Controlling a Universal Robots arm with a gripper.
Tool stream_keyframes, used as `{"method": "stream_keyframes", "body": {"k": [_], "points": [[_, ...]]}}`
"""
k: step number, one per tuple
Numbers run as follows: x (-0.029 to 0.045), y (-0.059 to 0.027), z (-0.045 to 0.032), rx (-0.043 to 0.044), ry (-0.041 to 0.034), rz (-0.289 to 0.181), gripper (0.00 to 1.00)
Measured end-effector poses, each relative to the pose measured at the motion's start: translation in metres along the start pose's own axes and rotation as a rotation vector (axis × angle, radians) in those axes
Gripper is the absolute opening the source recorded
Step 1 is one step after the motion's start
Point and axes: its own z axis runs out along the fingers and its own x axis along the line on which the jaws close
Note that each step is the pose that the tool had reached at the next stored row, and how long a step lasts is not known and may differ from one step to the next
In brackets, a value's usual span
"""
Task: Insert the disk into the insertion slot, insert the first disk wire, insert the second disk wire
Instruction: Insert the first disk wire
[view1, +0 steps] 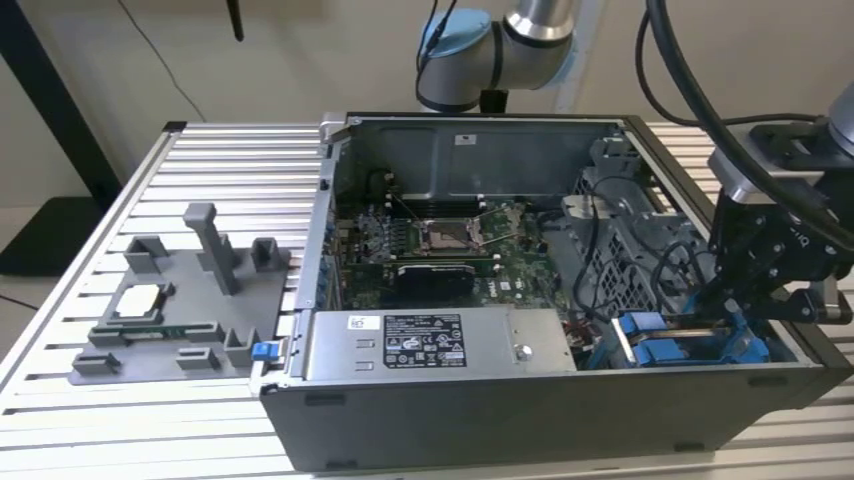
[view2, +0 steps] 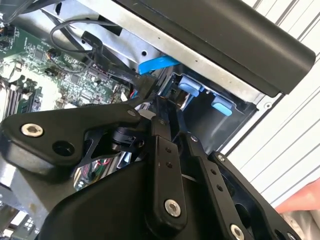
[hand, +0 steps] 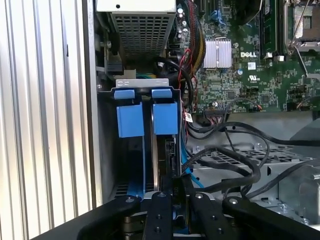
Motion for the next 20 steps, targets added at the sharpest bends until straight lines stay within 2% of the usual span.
{"method": "stream_keyframes", "body": {"k": [10, 20], "points": [[-0.0003, 0.0, 0.0014, -0.0004, -0.0071, 0.0, 0.0], [0.0005, -0.0003, 0.009, -0.0003, -0.0064, 0.0, 0.0]]}}
